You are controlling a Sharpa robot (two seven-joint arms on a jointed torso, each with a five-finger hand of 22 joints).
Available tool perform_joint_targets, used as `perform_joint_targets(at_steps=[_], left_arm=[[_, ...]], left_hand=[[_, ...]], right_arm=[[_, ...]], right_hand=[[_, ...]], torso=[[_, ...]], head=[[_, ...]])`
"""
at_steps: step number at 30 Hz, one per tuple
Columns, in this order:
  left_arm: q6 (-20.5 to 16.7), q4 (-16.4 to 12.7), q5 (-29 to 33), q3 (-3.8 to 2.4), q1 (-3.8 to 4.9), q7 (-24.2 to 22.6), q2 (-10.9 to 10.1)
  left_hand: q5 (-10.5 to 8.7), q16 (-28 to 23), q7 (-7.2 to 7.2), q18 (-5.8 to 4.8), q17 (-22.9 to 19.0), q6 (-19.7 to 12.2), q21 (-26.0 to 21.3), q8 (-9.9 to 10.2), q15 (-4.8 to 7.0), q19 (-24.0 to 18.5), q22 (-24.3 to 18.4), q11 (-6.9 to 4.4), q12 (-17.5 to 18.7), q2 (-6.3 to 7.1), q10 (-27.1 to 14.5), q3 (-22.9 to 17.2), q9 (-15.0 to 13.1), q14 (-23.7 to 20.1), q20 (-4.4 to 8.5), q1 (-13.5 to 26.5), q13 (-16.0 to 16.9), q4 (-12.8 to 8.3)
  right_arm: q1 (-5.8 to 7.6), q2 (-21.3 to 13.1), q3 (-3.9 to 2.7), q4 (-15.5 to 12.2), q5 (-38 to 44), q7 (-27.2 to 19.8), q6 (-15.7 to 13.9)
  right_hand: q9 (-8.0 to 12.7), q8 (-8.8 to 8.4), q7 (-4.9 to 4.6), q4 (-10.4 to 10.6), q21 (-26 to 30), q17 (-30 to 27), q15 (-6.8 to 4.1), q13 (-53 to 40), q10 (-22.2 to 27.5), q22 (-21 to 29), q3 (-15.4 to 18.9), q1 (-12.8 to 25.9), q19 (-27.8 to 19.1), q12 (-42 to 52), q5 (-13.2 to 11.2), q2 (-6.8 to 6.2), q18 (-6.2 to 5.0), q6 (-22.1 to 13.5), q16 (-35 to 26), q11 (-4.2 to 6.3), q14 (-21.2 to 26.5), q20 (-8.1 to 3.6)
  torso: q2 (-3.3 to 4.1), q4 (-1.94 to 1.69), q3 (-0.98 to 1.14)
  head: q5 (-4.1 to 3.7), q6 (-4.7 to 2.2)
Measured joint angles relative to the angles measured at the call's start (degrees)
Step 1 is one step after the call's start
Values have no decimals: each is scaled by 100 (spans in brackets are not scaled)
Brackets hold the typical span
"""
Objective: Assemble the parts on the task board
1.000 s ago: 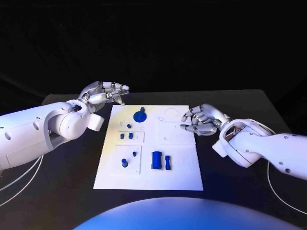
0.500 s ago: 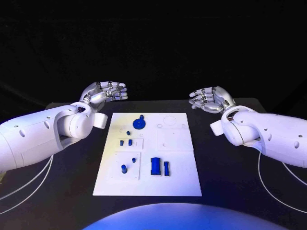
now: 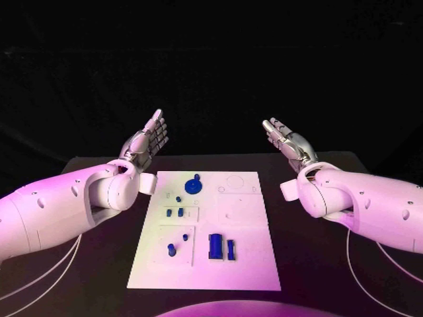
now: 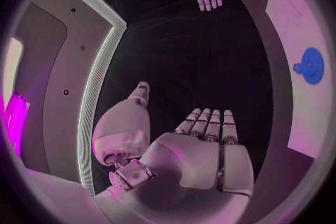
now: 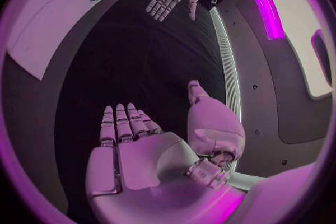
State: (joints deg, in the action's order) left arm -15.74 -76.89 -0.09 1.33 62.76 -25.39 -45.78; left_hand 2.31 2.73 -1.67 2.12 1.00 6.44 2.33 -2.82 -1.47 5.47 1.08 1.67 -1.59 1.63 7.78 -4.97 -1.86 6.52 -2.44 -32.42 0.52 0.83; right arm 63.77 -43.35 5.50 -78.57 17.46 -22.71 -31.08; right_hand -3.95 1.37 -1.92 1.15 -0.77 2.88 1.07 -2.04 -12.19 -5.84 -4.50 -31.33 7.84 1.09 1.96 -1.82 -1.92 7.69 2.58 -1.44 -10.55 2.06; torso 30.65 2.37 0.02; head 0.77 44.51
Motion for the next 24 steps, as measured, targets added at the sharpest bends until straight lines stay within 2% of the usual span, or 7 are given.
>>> perform_joint_targets(at_steps=[2,5,9,13,16,17,24], left_arm=[[-204,-172,0,-18,-36,-13,10],[-598,-467,2,-48,-99,-41,33],[-1196,-833,4,-81,-172,-100,68],[-1766,-1088,7,-107,-224,-165,84],[-2119,-1211,9,-118,-247,-212,93],[-2214,-1238,10,-121,-253,-225,95],[-2605,-1289,14,-126,-261,-288,98]], left_hand=[[-65,-77,47,-51,-29,-171,-64,75,39,-144,-29,-46,44,-47,-212,135,52,-177,65,876,-13,-22],[-120,-151,91,-90,-56,-355,-111,158,80,-295,-59,-92,79,-91,-427,278,103,-364,146,1788,-27,-44],[-165,-204,139,-89,-76,-481,-150,207,120,-405,-82,-138,93,-126,-583,363,144,-494,201,2481,-35,-66],[-190,-208,158,-89,-84,-541,-177,219,125,-446,-88,-154,121,-144,-667,402,163,-551,223,2869,-40,-75],[-199,-237,157,-94,-88,-581,-199,249,144,-498,-96,-157,121,-160,-709,445,170,-592,236,3044,-43,-82],[-211,-237,172,-142,-90,-596,-213,250,151,-518,-98,-161,121,-161,-744,473,174,-624,235,3177,-44,-83],[-211,-237,179,-178,-95,-603,-213,250,146,-527,-103,-166,121,-167,-757,473,181,-631,244,3206,-48,-83]], right_arm=[[-85,-31,-147,-267,-204,-54,-148],[-198,-68,-319,-623,-551,-160,-398],[-300,-105,-472,-948,-996,-305,-720],[-350,-126,-541,-1103,-1337,-424,-969],[-357,-130,-546,-1126,-1497,-489,-1087],[-358,-131,-546,-1127,-1532,-504,-1113],[-358,-133,-547,-1129,-1681,-572,-1235]], right_hand=[[126,-29,61,-36,27,-91,-36,64,387,186,143,979,-248,-34,-62,58,25,-243,-83,47,334,-65],[229,-62,111,-69,27,-167,-62,119,708,340,255,1811,-454,-41,-93,107,24,-448,-150,87,614,-123],[308,-95,166,-91,31,-226,-88,160,955,456,323,2442,-607,-59,-121,144,113,-586,-189,111,825,-173],[349,-95,187,-106,49,-254,-92,179,1066,518,369,2774,-666,-76,-152,164,114,-653,-199,123,908,-175],[375,-115,184,-115,49,-269,-107,190,1171,557,425,3040,-748,-81,-168,176,113,-730,-220,144,1009,-202],[380,-117,193,-115,49,-275,-109,193,1189,565,426,3083,-757,-81,-176,175,113,-748,-220,145,1026,-206],[389,-117,194,-115,49,-283,-109,199,1189,579,426,3103,-757,-81,-177,182,113,-748,-220,145,1026,-206]], torso=[[5,-25,1],[15,-67,1],[31,-136,-2],[41,-182,-3],[48,-210,-3],[48,-215,-3],[53,-234,-2]], head=[[-10,-116],[-27,-352],[-52,-664],[-68,-864],[-74,-956],[-75,-972],[-77,-1011]])
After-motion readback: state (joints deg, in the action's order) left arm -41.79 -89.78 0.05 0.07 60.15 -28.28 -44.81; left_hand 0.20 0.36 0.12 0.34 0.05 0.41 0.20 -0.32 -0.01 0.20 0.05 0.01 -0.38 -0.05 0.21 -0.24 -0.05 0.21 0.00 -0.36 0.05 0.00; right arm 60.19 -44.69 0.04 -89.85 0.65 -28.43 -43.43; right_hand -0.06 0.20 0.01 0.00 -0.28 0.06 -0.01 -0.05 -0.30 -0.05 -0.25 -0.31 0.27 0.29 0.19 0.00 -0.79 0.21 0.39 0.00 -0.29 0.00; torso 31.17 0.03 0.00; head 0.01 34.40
